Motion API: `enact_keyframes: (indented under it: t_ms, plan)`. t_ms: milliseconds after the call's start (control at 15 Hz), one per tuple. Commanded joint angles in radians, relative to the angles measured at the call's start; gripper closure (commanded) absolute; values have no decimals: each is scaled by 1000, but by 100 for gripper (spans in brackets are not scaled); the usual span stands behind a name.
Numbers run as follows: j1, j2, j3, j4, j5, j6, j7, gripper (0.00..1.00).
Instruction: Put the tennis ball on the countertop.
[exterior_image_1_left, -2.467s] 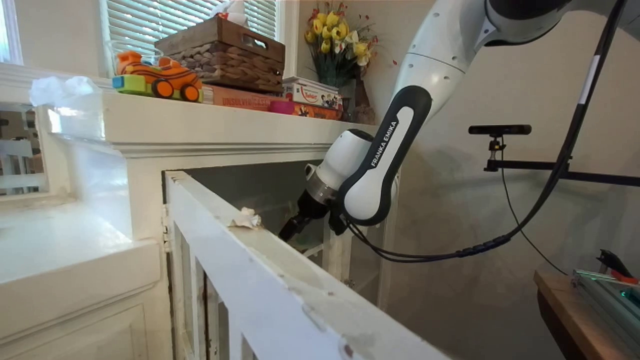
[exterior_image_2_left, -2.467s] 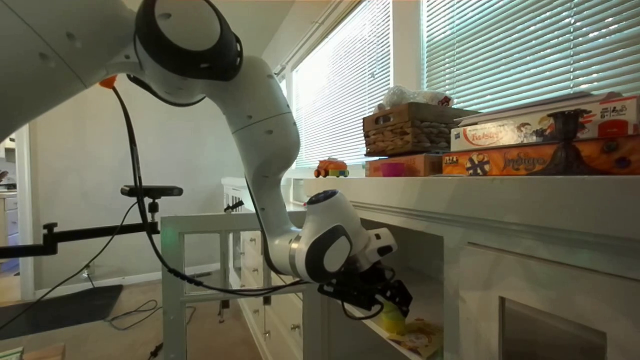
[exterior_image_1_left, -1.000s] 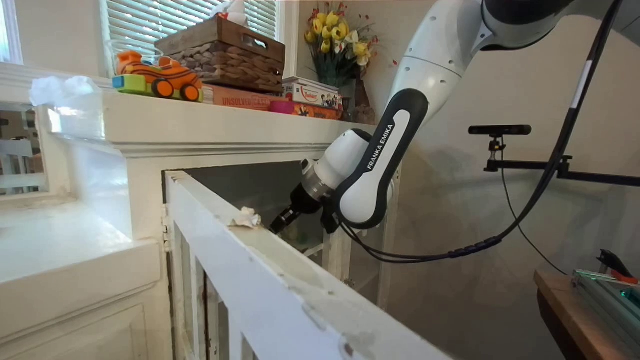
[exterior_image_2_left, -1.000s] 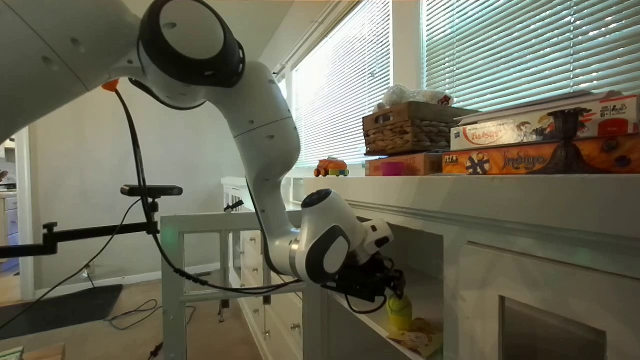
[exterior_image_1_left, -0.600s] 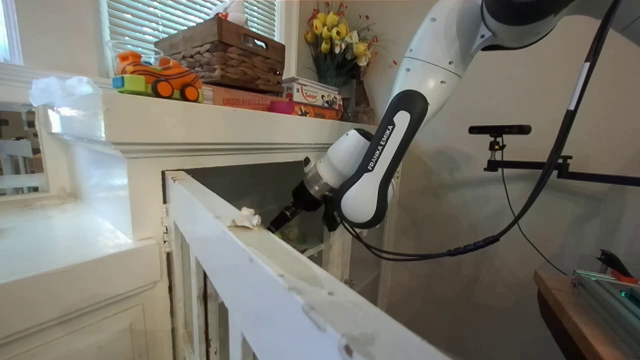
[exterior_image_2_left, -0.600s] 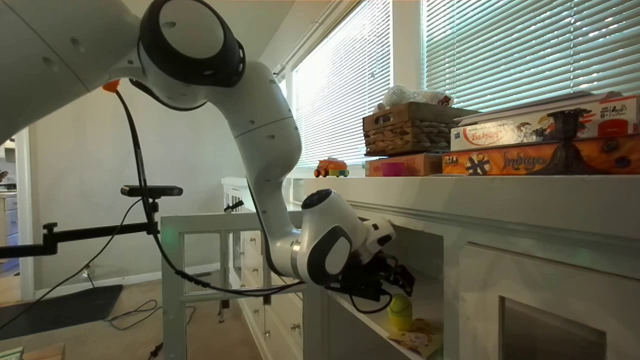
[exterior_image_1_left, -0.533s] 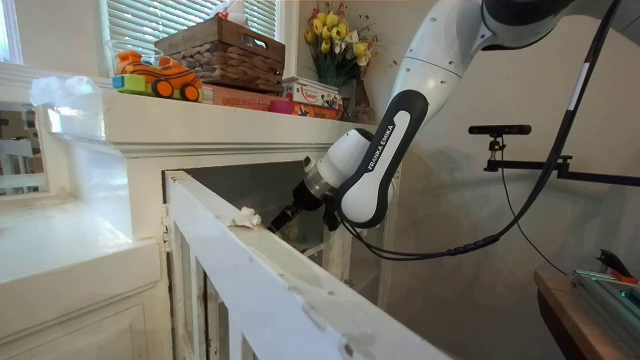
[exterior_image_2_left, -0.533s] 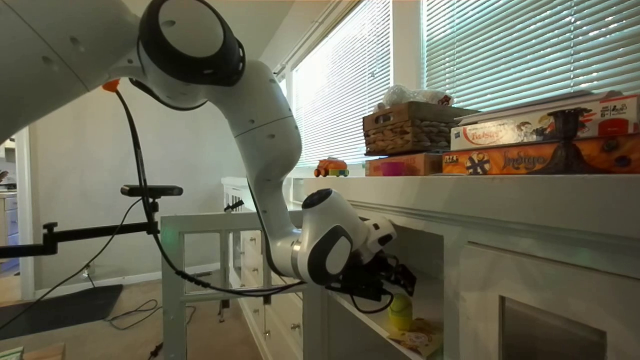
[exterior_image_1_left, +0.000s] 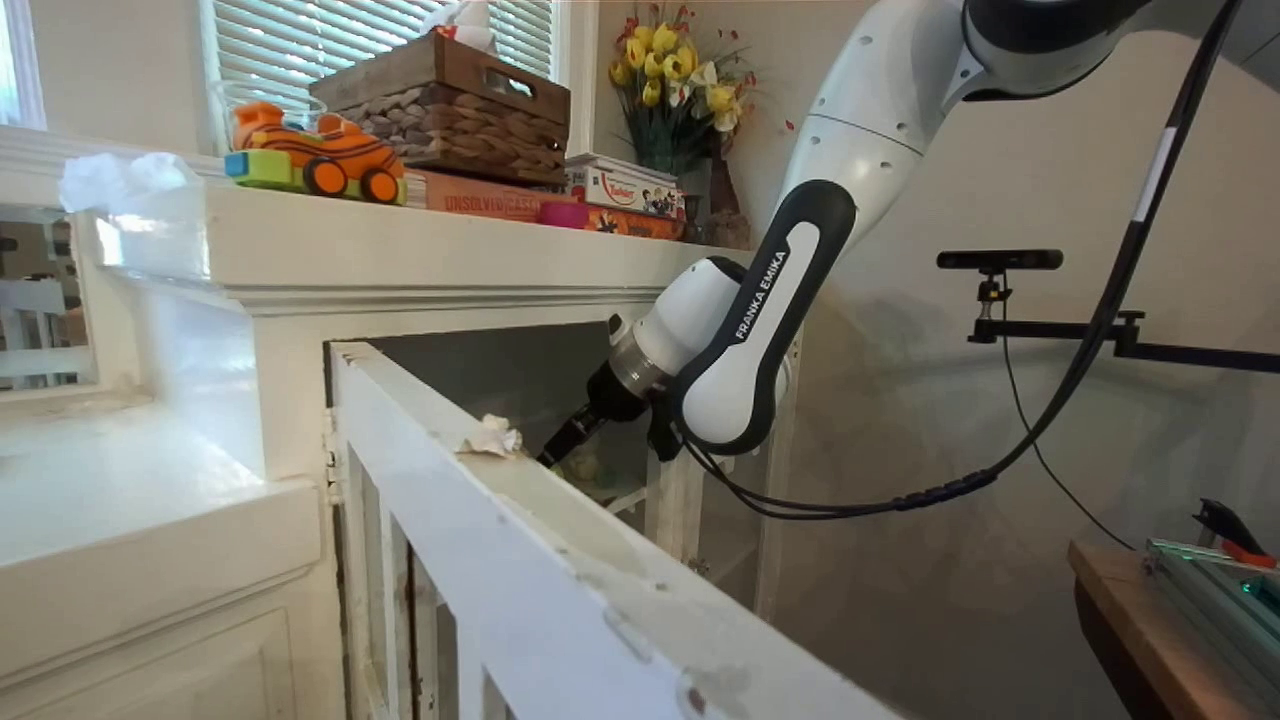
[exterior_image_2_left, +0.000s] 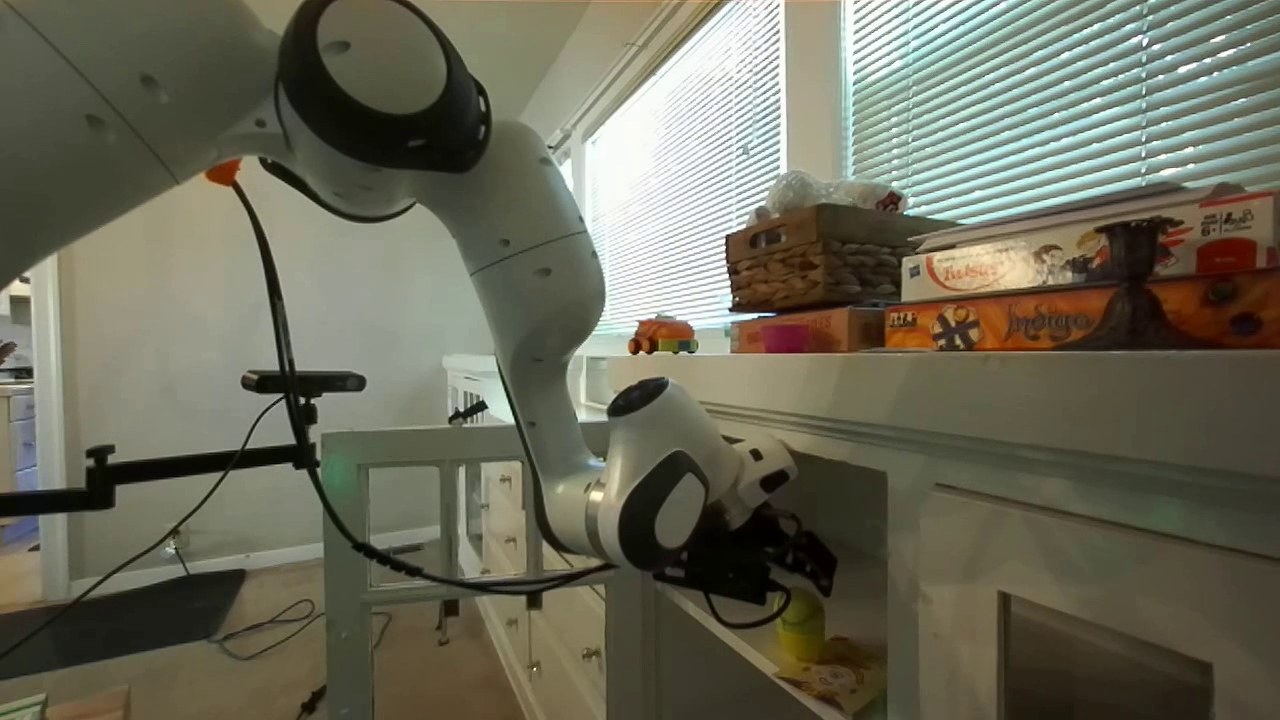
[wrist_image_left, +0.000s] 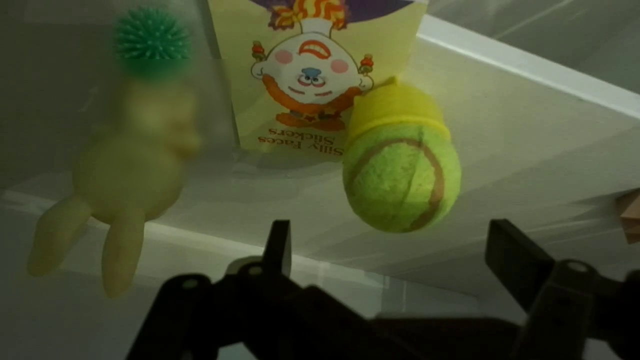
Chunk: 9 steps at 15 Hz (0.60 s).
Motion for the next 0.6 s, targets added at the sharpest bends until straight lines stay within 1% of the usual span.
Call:
enact_keyframes:
  t_ms: [0,267,533]
  plan:
    - [9,19,0,38,31,-37,-23,0]
    - [16,20,-6,31,36,-48,-23,0]
    - [22,24,-11,9,39,-15,-24,0]
